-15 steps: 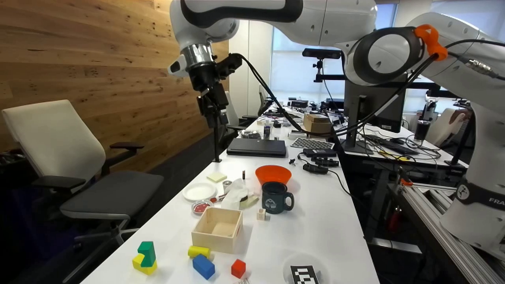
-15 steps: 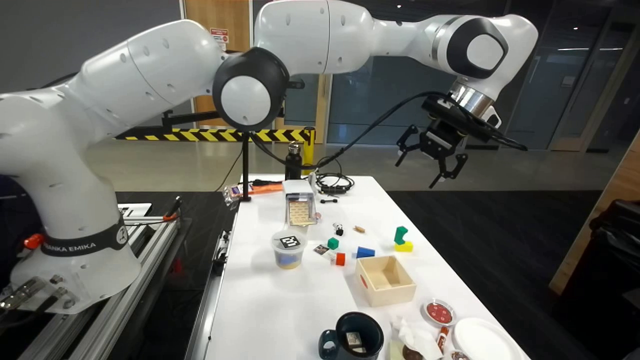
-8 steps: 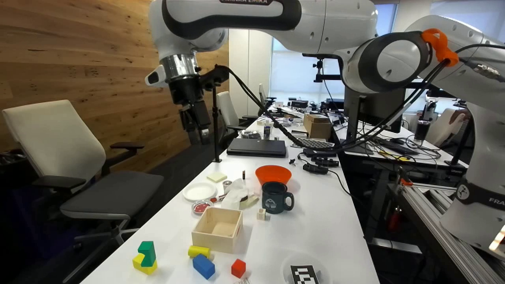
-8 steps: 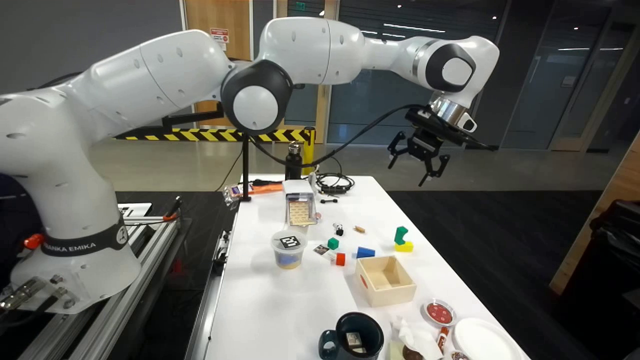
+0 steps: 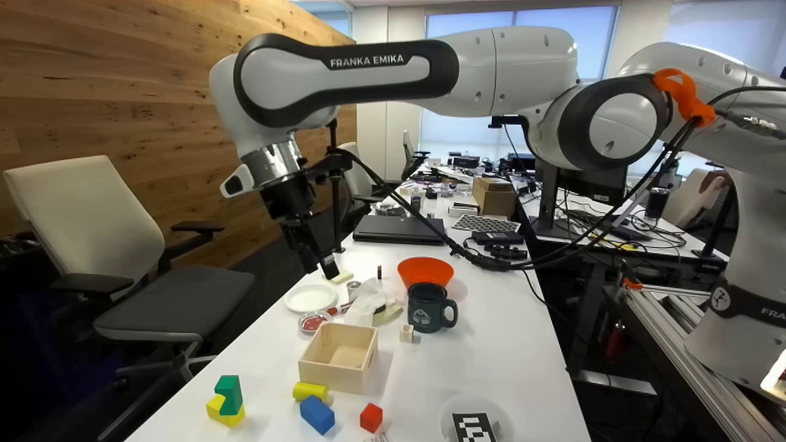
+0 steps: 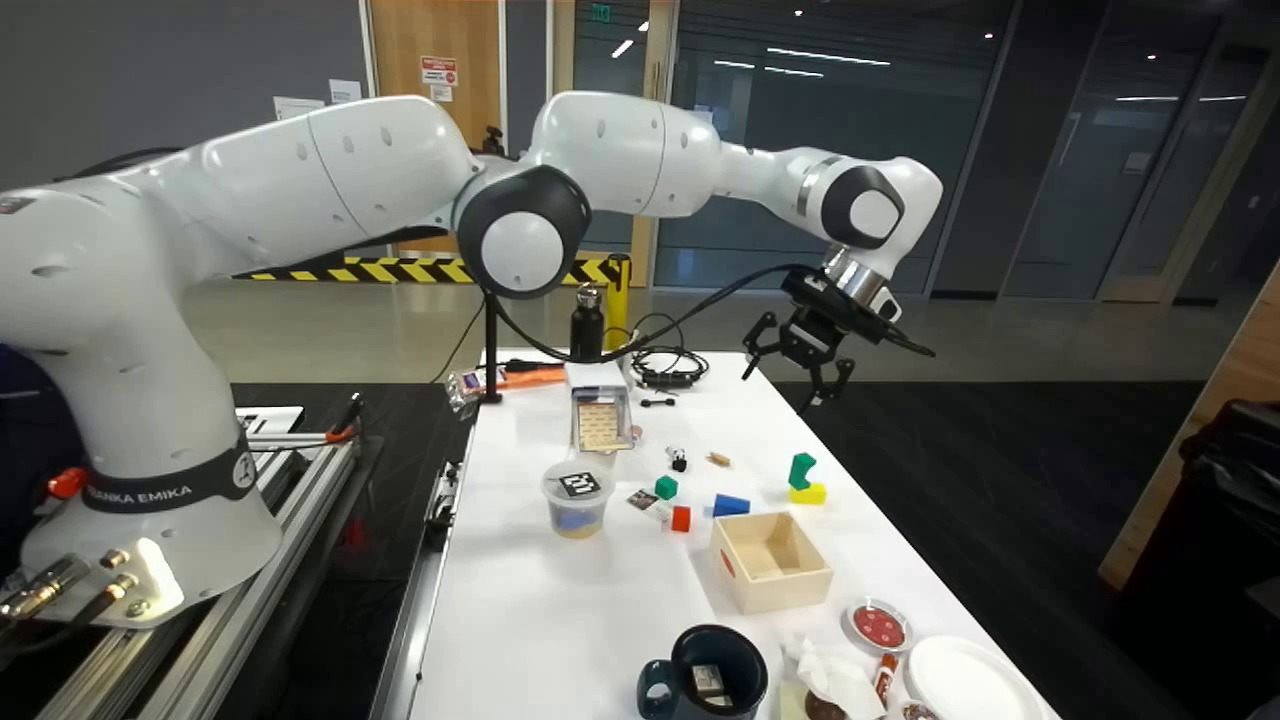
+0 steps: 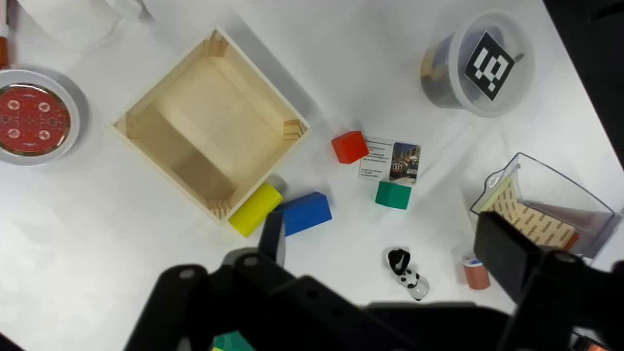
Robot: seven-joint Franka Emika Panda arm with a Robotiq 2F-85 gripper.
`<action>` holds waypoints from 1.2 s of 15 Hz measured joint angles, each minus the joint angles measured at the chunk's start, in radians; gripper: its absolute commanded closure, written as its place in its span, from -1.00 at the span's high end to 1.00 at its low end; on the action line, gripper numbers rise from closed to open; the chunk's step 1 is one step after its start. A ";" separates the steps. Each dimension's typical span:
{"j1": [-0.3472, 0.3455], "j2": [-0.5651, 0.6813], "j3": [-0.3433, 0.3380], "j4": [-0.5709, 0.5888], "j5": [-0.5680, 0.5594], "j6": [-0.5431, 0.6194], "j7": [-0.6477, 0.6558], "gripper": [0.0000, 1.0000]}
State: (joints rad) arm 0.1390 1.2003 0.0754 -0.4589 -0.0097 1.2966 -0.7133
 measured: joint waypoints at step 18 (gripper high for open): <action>0.050 0.138 0.091 0.001 0.092 0.362 0.320 1.00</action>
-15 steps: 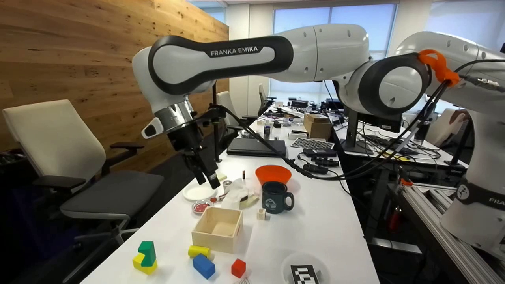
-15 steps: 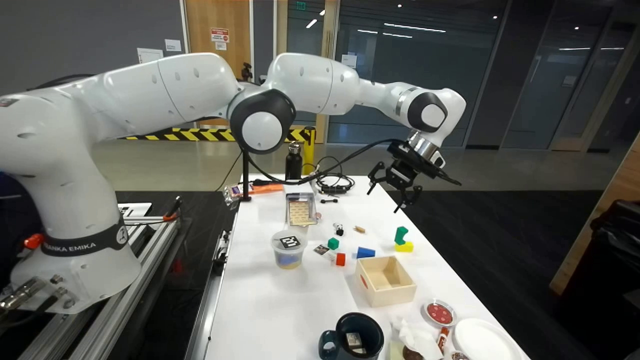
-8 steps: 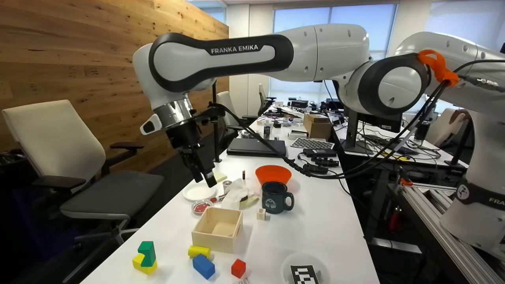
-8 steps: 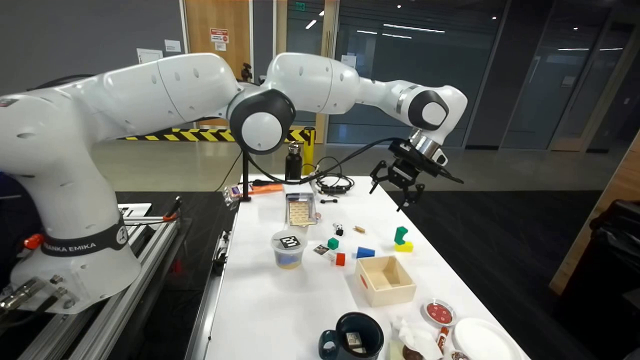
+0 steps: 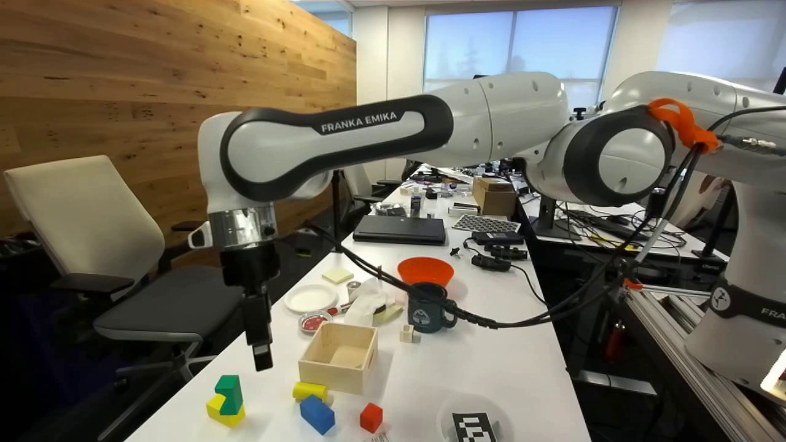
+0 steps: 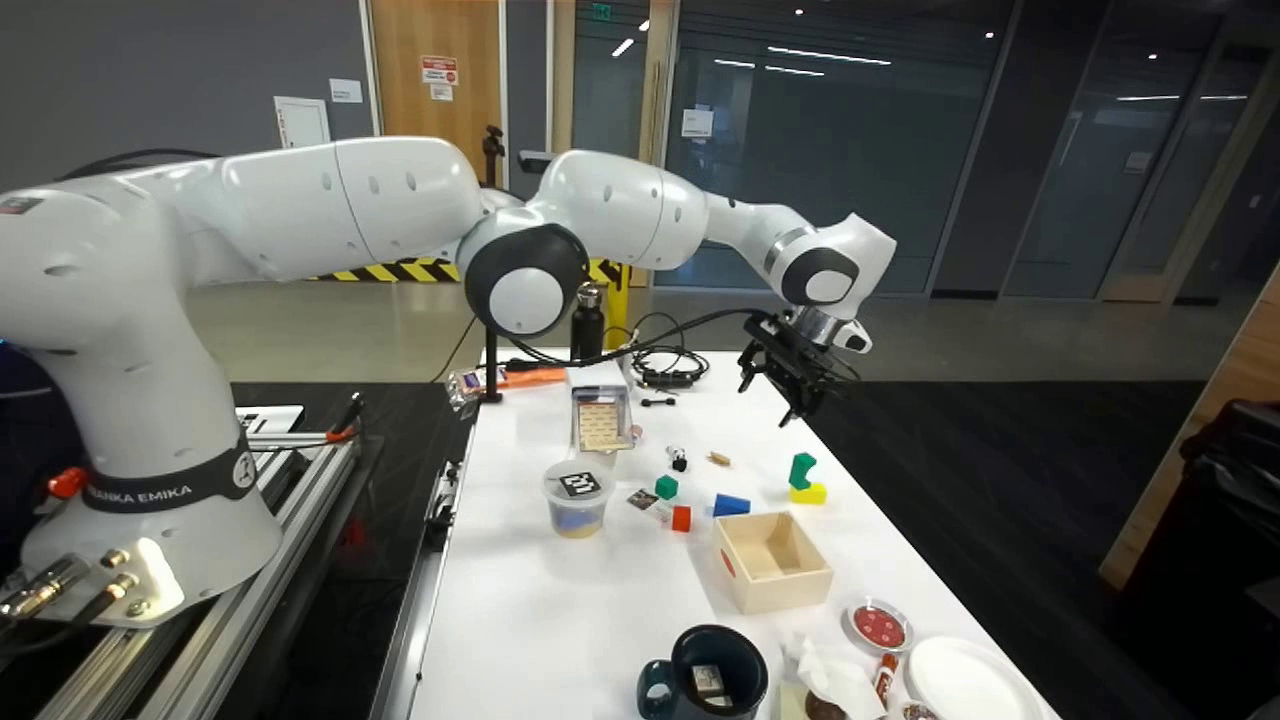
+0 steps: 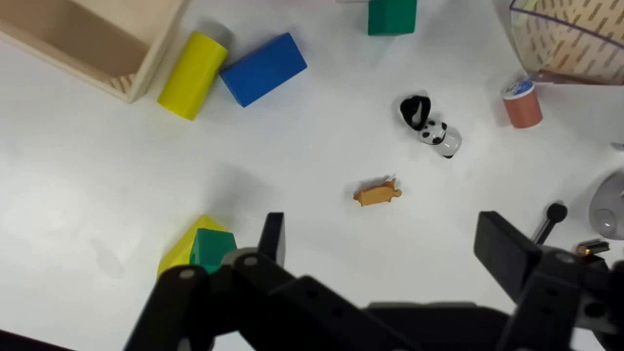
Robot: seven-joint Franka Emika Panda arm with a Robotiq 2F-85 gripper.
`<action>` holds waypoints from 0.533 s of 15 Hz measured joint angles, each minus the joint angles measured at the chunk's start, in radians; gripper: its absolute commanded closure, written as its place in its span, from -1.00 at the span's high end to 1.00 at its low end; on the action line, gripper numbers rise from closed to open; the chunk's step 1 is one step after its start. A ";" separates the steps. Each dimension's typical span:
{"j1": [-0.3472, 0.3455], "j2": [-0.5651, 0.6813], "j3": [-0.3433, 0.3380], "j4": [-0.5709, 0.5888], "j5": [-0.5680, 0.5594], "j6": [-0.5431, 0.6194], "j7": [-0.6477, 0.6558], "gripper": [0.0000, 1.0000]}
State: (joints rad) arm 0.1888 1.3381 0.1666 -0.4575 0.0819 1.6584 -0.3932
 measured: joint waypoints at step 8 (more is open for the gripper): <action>0.003 0.054 -0.020 0.000 -0.003 -0.006 0.022 1.00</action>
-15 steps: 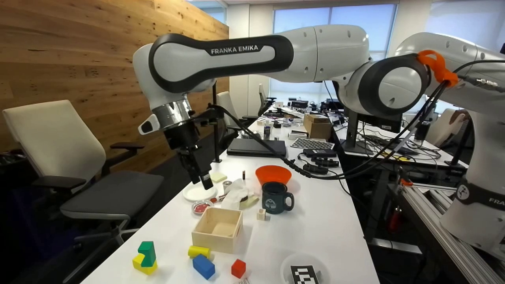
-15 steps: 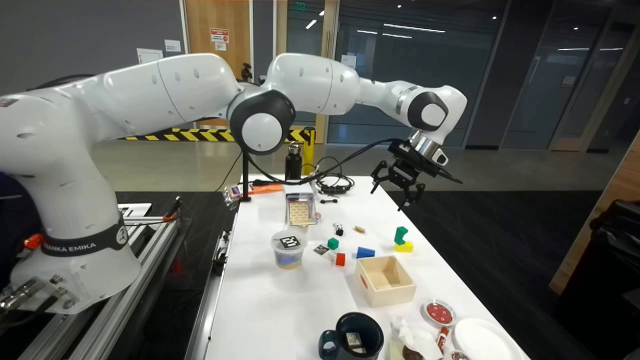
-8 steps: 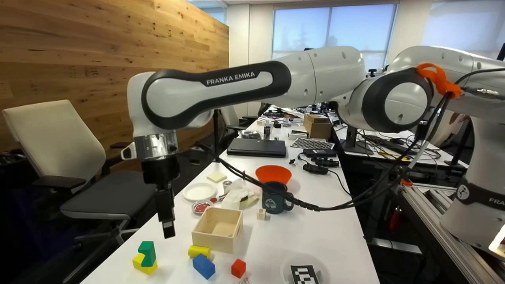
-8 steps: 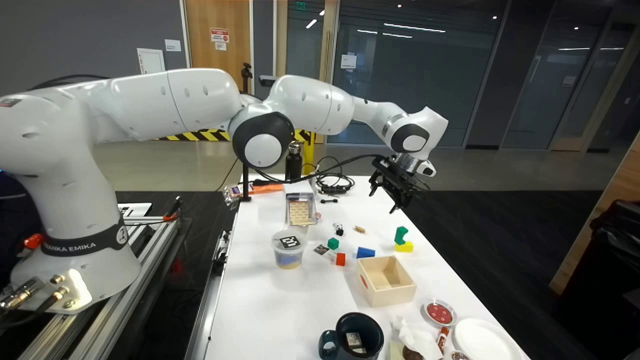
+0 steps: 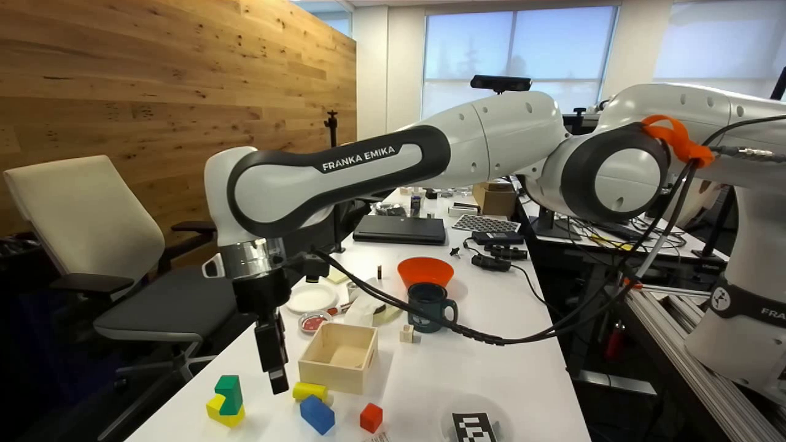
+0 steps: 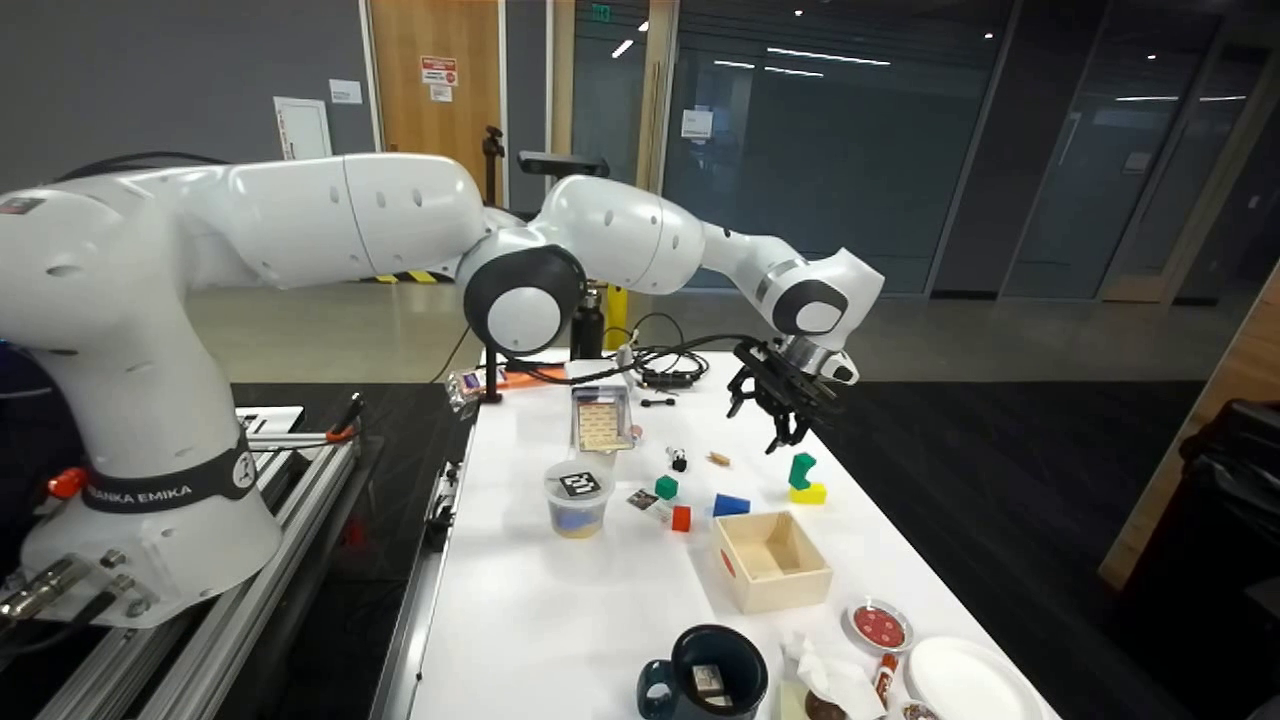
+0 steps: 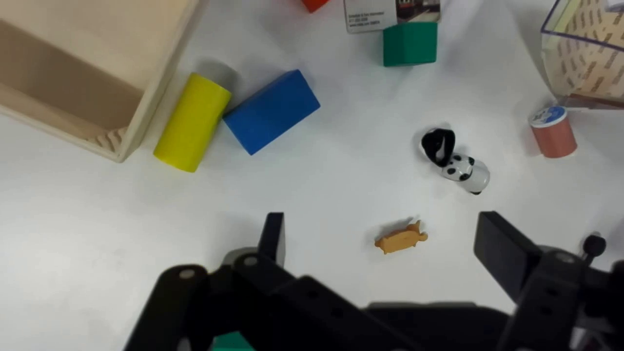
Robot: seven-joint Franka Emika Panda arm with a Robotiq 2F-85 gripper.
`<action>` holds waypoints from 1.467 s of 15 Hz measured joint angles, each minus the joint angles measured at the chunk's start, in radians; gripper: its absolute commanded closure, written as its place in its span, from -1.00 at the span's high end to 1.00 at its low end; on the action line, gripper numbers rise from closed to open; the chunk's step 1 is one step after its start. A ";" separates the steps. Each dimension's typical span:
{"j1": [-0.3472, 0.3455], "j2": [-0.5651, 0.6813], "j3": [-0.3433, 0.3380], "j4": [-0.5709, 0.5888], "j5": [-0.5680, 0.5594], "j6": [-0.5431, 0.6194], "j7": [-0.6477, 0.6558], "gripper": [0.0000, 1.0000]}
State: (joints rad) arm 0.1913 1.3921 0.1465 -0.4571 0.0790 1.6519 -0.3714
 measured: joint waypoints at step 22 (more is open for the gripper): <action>0.022 0.116 -0.020 -0.068 -0.006 0.033 0.001 1.00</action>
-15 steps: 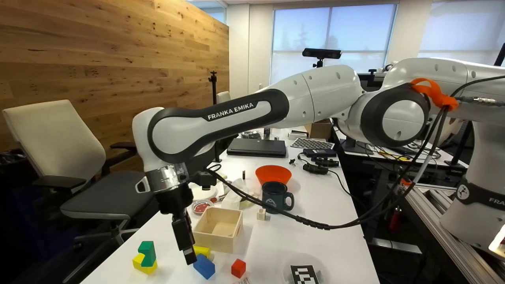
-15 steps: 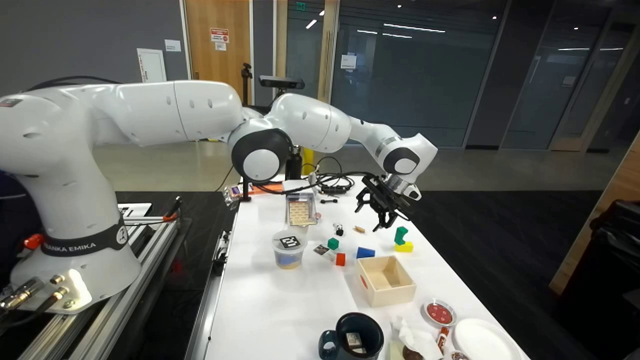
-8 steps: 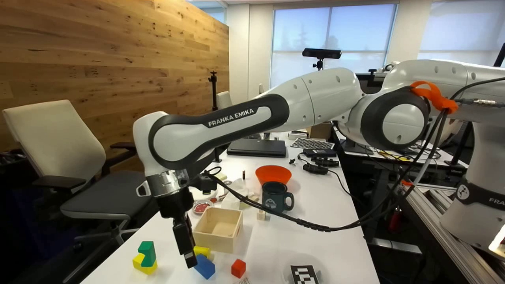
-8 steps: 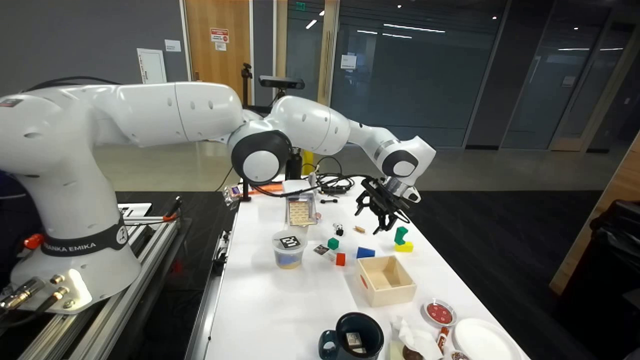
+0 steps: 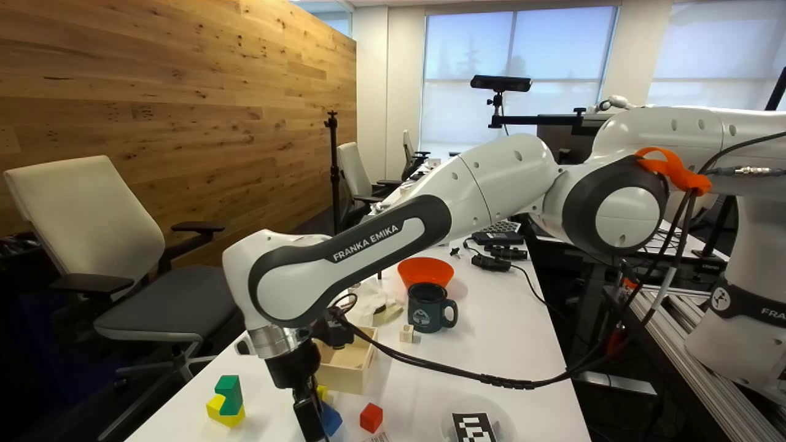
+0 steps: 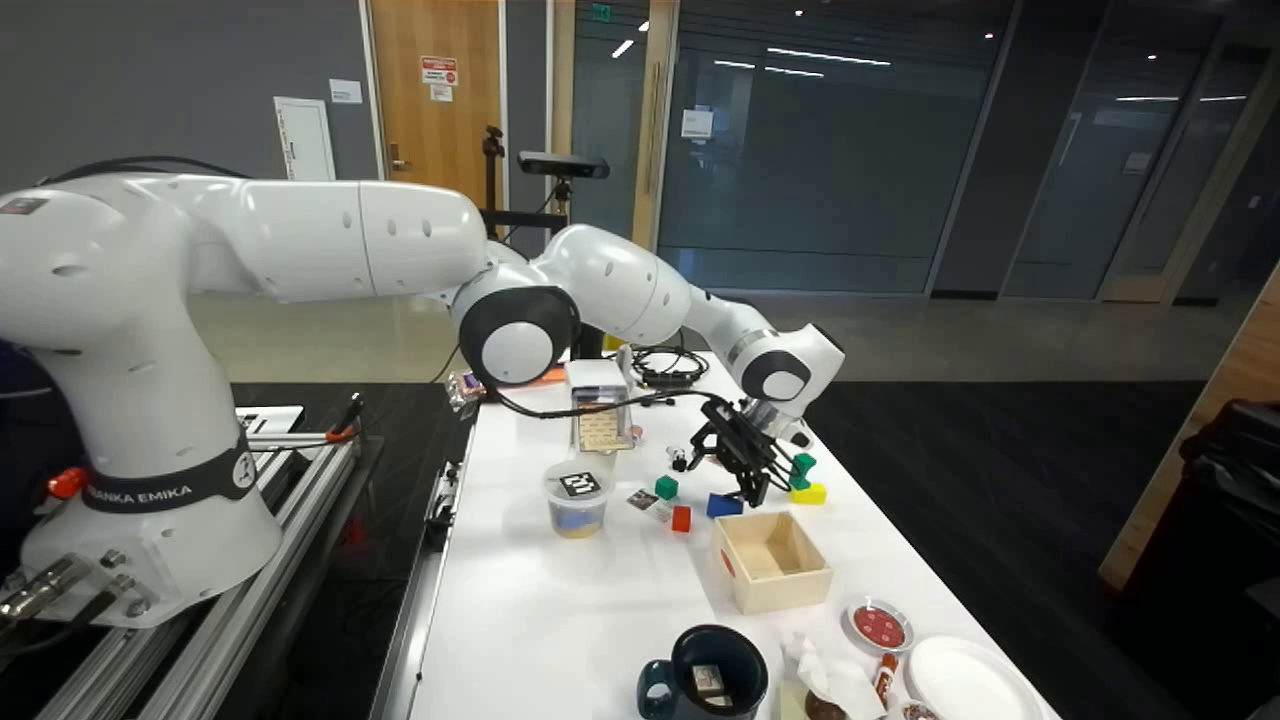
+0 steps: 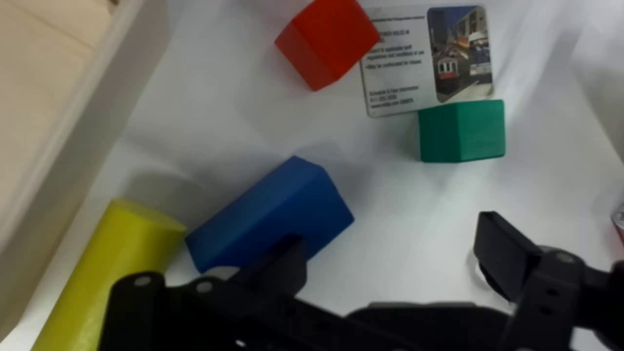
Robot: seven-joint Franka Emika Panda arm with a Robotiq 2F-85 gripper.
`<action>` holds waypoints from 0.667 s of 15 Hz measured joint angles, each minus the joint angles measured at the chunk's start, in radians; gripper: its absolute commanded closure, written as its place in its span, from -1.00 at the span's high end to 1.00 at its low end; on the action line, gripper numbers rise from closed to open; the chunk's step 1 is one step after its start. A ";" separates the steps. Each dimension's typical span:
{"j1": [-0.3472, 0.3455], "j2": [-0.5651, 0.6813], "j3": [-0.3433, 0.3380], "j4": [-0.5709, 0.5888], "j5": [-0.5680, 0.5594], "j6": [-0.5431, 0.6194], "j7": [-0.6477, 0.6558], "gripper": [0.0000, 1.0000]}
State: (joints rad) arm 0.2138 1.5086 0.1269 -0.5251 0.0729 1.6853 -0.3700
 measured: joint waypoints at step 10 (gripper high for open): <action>0.020 -0.005 0.001 -0.025 0.000 0.102 0.018 1.00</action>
State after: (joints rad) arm 0.2337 1.5038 0.1282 -0.5497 0.0732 1.7871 -0.3515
